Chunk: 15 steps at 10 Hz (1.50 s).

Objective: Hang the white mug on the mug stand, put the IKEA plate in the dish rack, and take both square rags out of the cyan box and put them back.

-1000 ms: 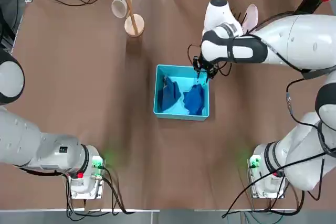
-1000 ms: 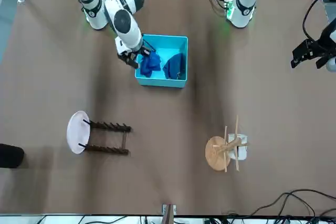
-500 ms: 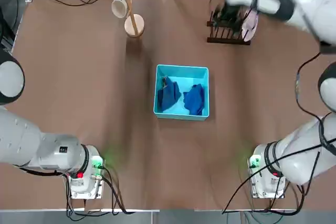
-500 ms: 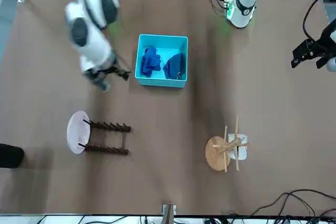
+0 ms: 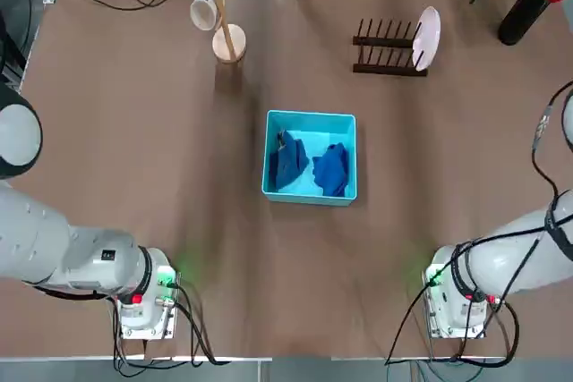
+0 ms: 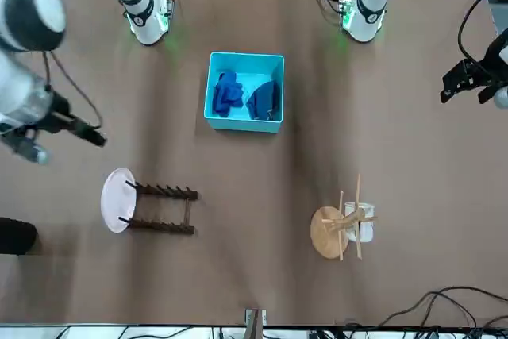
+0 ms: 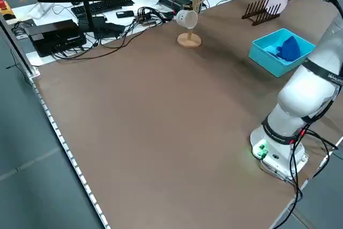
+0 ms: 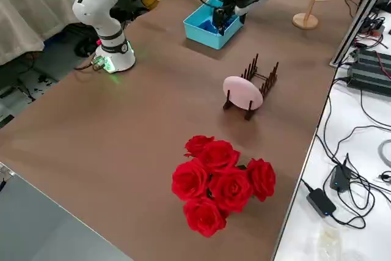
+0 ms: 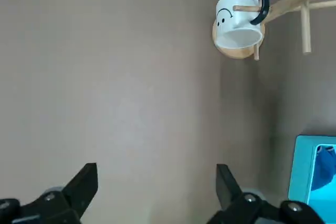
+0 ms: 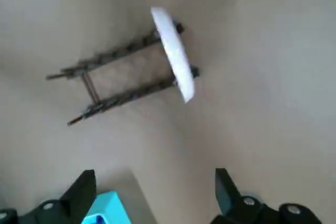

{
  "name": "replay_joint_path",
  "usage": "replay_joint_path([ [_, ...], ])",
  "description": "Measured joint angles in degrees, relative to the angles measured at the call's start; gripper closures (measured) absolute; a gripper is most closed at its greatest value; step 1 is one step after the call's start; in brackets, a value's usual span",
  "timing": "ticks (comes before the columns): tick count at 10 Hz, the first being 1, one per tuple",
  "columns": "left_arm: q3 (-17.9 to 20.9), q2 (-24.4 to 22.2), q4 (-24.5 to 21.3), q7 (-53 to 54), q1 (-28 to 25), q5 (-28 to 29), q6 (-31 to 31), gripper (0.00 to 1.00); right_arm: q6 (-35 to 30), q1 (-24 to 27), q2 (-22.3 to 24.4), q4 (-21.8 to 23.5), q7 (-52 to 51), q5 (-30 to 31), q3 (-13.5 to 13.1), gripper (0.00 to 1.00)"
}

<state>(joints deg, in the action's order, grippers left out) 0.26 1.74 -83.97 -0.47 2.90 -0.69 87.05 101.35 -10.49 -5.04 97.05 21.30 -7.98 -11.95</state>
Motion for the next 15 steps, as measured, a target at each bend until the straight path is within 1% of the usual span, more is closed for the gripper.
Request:
replay_joint_path([
  [2,-0.03,0.01,0.01,0.00,0.05,0.00,0.01,0.01,-0.39,4.52,0.01,-2.27,-6.09,0.06,0.04,0.00],
  [3,-0.05,0.01,0.01,0.00,0.05,0.00,0.01,0.01,-1.94,6.28,0.12,-3.56,-8.68,0.06,0.04,0.00],
  [5,-0.08,0.03,0.02,0.00,0.05,0.00,0.01,0.01,-6.85,7.83,1.54,-6.19,-10.63,0.06,0.29,0.00],
  [6,-0.08,0.04,0.02,0.00,0.04,0.00,0.01,0.01,-9.20,8.14,3.06,-6.65,-10.72,0.06,0.97,0.00],
  [7,-0.08,0.04,0.01,0.00,0.05,0.00,0.01,0.01,-10.98,9.52,4.43,-6.65,-10.72,0.08,3.33,0.00],
  [8,-0.08,0.05,0.02,0.00,0.05,0.00,0.01,0.01,-11.48,12.14,4.97,-6.65,-10.72,0.34,6.99,0.00],
  [9,-0.08,0.06,0.02,0.00,0.05,0.00,0.01,0.01,-11.47,13.53,4.95,-6.64,-10.72,0.62,8.93,0.00],
  [11,-0.08,0.07,0.02,0.00,0.05,0.00,0.01,0.01,-11.48,13.97,4.91,-6.64,-11.07,0.78,9.50,0.00],
  [15,-0.08,0.08,0.02,0.00,0.05,0.00,0.01,0.01,-11.48,13.90,4.84,-6.64,-11.53,0.87,9.08,0.00],
])
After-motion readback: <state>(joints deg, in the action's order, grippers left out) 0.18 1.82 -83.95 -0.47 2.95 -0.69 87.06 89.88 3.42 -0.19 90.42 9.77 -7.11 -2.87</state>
